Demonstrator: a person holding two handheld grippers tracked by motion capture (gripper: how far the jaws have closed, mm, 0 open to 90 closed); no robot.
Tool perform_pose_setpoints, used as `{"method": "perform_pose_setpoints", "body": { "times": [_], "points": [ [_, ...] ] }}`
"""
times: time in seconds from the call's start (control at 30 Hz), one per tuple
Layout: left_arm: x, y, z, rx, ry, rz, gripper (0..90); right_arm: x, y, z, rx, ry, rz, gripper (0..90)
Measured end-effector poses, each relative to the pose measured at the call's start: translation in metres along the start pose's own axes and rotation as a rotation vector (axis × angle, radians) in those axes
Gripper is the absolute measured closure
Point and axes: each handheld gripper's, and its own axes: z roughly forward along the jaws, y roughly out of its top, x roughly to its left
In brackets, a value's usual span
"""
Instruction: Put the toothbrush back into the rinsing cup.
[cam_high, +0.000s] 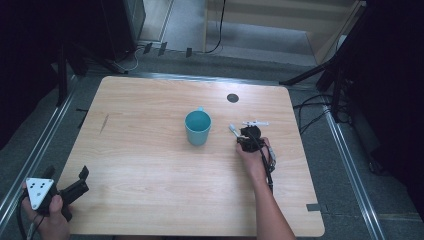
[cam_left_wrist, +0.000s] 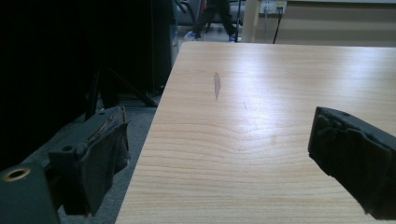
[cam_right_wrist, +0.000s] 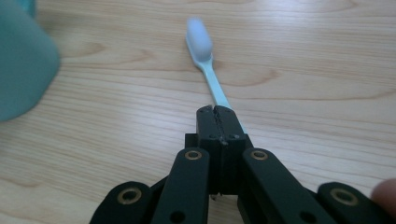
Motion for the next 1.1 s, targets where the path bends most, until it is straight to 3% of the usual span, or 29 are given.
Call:
{"method": "perform_pose_setpoints", "body": {
  "times": [0.3, 0.47, 0.53, 0.57, 0.6, 0.63, 0.67, 0.77, 0.8, 0.9, 0.93, 1.1],
  "points": [
    [0.001, 0.0, 0.0, -0.004, -0.002, -0.013, 5.7, -0.021, 0.008, -0.02, -0.013, 0.007, -0.026, 90.0],
    [0.003, 0.0, 0.0, 0.005, -0.015, -0.024, 0.7, -0.029, 0.017, -0.035, 0.039, 0.034, -0.103, 77.6],
    [0.004, 0.0, 0.0, 0.01, -0.014, -0.032, 0.7, -0.029, 0.018, -0.036, 0.054, 0.043, -0.114, 77.3],
    [0.004, 0.0, 0.0, 0.018, -0.009, -0.039, 0.0, -0.029, 0.021, -0.039, 0.095, 0.046, -0.194, 74.7],
    [0.004, 0.0, 0.0, 0.018, -0.01, -0.038, 0.0, -0.028, 0.023, -0.039, 0.12, 0.042, -0.228, 73.8],
    [0.004, 0.0, 0.0, 0.018, -0.01, -0.038, 0.0, -0.028, 0.023, -0.039, 0.12, 0.042, -0.228, 73.8],
    [0.004, 0.0, 0.001, 0.018, -0.008, -0.03, 0.0, -0.025, 0.026, -0.038, 0.178, 0.028, -0.279, 70.4],
    [0.003, 0.001, 0.001, 0.023, -0.003, -0.024, 0.0, -0.023, 0.029, -0.037, 0.206, 0.026, -0.306, 68.7],
    [0.003, 0.001, 0.001, 0.024, -0.007, -0.026, 0.0, -0.019, 0.033, -0.035, 0.251, 0.026, -0.338, 69.0],
    [0.004, 0.001, 0.001, 0.025, -0.009, -0.031, 0.0, -0.017, 0.037, -0.033, 0.289, 0.015, -0.347, 70.9],
    [0.004, 0.001, 0.001, 0.025, -0.008, -0.033, 0.0, -0.016, 0.039, -0.029, 0.325, 0.014, -0.342, 71.1],
    [0.004, 0.001, 0.001, 0.026, -0.009, -0.029, 0.0, -0.014, 0.037, -0.018, 0.368, -0.008, -0.357, 71.4]
  ]
}}
